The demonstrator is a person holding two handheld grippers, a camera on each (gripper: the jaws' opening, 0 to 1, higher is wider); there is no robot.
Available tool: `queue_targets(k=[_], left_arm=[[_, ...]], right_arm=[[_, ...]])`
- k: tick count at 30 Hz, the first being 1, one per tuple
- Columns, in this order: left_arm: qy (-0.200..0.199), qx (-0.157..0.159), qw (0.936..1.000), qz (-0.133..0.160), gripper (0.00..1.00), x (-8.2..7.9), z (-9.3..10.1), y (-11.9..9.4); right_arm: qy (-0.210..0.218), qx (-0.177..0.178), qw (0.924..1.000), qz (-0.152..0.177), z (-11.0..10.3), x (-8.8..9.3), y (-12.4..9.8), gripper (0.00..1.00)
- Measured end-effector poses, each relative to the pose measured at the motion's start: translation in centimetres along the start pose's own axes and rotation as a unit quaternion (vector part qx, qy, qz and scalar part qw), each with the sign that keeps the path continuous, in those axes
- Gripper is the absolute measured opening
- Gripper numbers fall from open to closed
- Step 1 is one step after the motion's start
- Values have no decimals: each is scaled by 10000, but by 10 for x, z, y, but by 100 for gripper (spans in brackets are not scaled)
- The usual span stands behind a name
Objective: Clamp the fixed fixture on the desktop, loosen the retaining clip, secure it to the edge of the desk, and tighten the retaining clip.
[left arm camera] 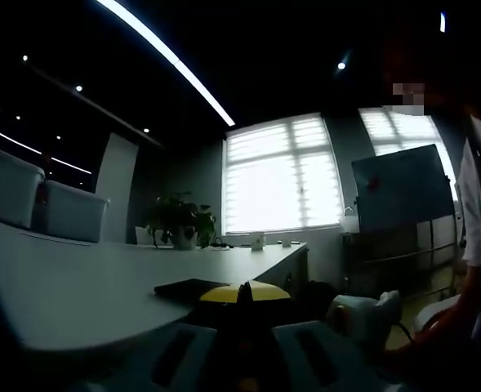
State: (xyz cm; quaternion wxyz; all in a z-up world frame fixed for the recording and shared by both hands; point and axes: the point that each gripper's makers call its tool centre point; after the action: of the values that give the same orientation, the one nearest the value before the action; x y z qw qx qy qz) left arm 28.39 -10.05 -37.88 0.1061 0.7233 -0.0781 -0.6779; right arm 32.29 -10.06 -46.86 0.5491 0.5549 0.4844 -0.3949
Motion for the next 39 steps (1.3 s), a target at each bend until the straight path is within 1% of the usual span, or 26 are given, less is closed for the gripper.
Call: queue_targets(k=[1,3,4,7,9,12,14,16,17,22,25,28,30,32,36,39], left_arm=[[-6,-5,10000,3,1,0,0,0],[3,-15,10000,18,1,-1,0,0],[10,-23,10000,22,1,-1,0,0],[11,-22,10000,38,1,-2,0,0],[3,-17,10000,56,1,-2,0,0],[8,-15,10000,64,1,-3,0,0],[13,-13,10000,62,1,-3,0,-1],[22,-12,10000,72,1,-4,-1,-1],[23,-14,10000,84,1,-5,-1,-2],[8,-7,9999,123,1,-7,-1,-3],[-15,0,9999,144,1,-7,-1,-3],[-5,10,9999,114,1,-6,-1,-3],[0,17,10000,92,1,-6,-1,-2],[-5,24,10000,81,1,-6,-1,-2],[-40,38,9999,106,1,-6,-1,-2],[-31,42,9999,105,1,-6,-1,-1]], right_arm=[[18,67,10000,21,0,-2,0,38],[39,632,9980,-66,12,-2,0,38],[144,721,9973,9,10,-6,0,38],[111,728,9973,-85,-2,-4,1,38],[-79,684,9974,-203,-9,1,3,39],[-201,705,9969,-275,-13,5,9,39],[-188,763,9966,-264,-11,5,12,38],[-100,863,9959,-236,-5,3,13,31],[-138,997,9945,-289,0,4,13,26],[-85,876,9957,-282,1,5,14,24],[-175,698,9971,-248,3,5,15,24],[-210,200,9993,-240,-1,5,16,24],[-483,-135,9984,-254,-3,6,15,24],[-599,-410,9970,-275,-3,6,15,24],[-302,-1040,9932,-419,-6,7,14,24],[-253,-1235,9912,-398,-5,7,16,24]])
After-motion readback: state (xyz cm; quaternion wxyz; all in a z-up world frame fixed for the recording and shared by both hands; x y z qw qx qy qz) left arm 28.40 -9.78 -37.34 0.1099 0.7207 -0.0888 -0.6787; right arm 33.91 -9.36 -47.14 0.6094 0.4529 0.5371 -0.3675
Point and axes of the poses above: the point that each gripper's makers call its tool centre point, and the gripper's own axes: y roughly forward along the fingers, z roughly to its right, x roughly out of its underside, and after that the axes turned 10 degrees about x, right-handed
